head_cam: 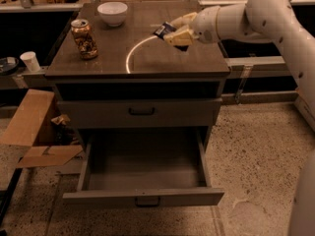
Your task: Place rxbar blueberry into middle drawer
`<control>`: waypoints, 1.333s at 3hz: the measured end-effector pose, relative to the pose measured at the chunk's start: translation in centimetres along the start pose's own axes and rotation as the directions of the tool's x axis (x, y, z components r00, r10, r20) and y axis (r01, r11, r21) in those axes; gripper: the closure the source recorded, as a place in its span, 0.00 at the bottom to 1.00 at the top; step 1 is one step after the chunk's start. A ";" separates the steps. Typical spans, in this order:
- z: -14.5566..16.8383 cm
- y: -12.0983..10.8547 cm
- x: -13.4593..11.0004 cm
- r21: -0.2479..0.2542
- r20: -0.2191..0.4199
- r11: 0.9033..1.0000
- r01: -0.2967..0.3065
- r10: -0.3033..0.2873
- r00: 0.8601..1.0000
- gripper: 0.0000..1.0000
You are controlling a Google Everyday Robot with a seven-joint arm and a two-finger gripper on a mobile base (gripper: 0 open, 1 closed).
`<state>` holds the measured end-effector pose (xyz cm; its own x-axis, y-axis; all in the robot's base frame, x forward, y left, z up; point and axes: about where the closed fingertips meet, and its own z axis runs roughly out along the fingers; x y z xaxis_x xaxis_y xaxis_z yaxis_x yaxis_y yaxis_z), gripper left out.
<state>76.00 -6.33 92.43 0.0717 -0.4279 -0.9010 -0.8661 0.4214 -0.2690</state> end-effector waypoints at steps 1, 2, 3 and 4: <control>-2.9 5.0 -0.7 -0.024 0.030 0.998 0.060 -0.059 0.998 1.00; -2.4 10.7 3.7 -0.109 0.002 0.994 -0.007 0.007 1.000 1.00; -1.5 12.5 5.0 -0.148 -0.021 0.989 -0.023 0.020 1.000 1.00; -1.1 12.8 4.9 -0.164 -0.028 0.986 -0.021 0.016 0.999 1.00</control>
Offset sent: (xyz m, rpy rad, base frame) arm -0.1608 0.0172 -0.1338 -0.0016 0.2033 0.1480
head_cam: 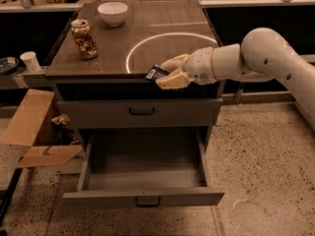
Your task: Place rxbar blueberry into middle drawer
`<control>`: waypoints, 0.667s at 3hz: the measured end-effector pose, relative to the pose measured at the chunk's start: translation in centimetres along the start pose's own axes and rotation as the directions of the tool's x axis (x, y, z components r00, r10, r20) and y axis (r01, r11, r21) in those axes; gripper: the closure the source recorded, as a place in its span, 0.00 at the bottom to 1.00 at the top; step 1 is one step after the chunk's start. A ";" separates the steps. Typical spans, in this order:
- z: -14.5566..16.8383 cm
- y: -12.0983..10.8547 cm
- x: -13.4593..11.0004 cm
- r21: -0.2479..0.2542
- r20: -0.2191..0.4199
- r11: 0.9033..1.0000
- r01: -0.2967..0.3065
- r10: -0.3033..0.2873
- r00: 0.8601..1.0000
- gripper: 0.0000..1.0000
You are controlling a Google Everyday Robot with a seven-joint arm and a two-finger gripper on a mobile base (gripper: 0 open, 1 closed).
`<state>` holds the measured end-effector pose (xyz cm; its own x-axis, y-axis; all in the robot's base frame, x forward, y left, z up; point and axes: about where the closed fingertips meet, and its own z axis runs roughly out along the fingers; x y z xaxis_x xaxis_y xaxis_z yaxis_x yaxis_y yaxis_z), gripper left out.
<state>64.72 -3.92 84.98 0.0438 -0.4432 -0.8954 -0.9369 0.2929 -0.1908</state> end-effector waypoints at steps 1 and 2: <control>0.0 0.0 0.0 0.000 0.000 1.000 0.000 0.000 1.000 1.00; -0.4 2.2 2.0 -0.003 -0.019 1.000 -0.025 0.025 1.000 1.00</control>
Offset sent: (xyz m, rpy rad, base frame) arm -0.1554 -0.0498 -0.1518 -0.0738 0.2090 -0.0870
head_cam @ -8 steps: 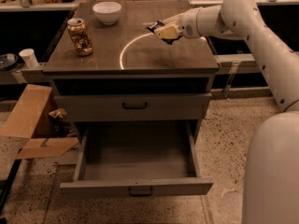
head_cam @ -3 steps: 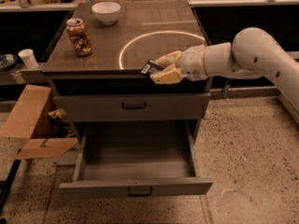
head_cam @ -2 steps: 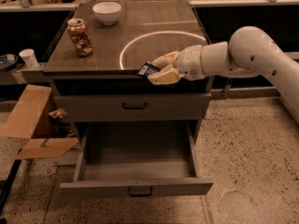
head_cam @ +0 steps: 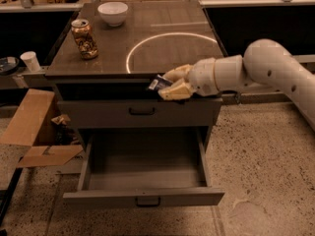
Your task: Place rxbar blueberry into middle drawer
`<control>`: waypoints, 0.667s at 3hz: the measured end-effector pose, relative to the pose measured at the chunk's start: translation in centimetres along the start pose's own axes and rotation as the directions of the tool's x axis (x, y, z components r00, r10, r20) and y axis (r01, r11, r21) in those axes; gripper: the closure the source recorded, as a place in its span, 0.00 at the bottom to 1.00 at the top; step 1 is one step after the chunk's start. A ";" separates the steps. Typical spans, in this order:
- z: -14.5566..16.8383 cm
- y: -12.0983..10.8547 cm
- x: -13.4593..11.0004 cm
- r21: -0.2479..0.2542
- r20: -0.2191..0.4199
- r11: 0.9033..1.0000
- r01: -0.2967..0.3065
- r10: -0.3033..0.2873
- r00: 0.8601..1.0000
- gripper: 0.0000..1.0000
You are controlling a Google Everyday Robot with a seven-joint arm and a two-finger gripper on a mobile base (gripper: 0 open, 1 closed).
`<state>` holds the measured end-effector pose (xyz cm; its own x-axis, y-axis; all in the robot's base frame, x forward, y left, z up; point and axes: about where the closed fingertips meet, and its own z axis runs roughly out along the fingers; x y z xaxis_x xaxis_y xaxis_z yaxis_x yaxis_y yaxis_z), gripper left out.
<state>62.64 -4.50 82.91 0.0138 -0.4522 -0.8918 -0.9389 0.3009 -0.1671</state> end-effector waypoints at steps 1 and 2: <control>-1.9 4.8 5.3 0.022 -0.024 0.996 -0.086 0.087 0.996 1.00; -2.0 9.7 11.7 0.011 -0.072 0.981 -0.193 0.193 0.978 1.00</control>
Offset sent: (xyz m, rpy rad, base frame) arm -0.1555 -0.0615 -0.1933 -0.0147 0.3266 -0.1499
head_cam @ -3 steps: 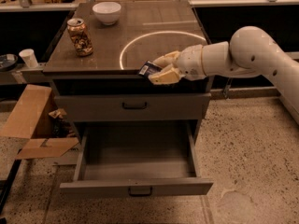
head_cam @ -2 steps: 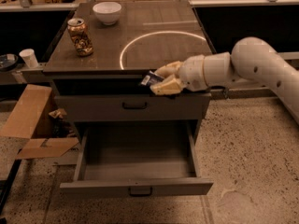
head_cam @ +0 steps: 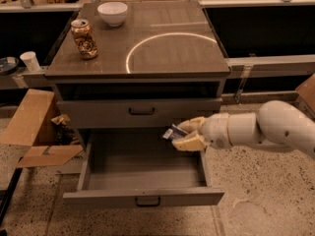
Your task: Place rxbar blueberry into middle drawer
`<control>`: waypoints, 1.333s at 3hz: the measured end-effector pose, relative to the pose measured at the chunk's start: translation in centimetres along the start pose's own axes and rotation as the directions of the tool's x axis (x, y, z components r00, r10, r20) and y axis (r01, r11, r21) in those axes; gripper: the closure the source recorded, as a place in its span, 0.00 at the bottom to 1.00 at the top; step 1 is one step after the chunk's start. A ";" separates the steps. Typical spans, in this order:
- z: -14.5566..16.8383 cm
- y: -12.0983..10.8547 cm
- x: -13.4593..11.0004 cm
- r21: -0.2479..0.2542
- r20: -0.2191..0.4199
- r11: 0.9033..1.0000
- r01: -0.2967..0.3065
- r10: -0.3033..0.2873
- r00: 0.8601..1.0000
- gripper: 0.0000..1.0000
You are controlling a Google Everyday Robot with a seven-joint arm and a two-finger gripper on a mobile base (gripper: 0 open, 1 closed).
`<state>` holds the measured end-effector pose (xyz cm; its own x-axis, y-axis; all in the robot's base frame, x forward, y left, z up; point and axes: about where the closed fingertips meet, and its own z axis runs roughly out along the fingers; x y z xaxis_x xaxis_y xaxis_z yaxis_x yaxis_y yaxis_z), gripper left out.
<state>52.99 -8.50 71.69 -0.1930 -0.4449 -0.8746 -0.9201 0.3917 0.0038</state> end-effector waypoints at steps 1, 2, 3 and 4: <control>0.4 1.4 1.7 -0.018 -0.017 1.000 -0.022 0.021 1.000 1.00; 0.7 1.2 2.2 -0.018 -0.023 0.999 -0.028 0.027 0.999 1.00; 3.6 -0.1 7.4 -0.013 -0.078 0.996 -0.085 0.084 0.993 1.00; 6.9 -2.2 12.5 -0.012 -0.095 0.991 -0.131 0.129 0.987 1.00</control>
Offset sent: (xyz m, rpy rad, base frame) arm -0.0142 0.0015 -0.0167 -0.0049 0.0322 0.0059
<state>54.97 -9.39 57.36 -0.3416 -0.4650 -0.8168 -0.8909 0.4371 0.1237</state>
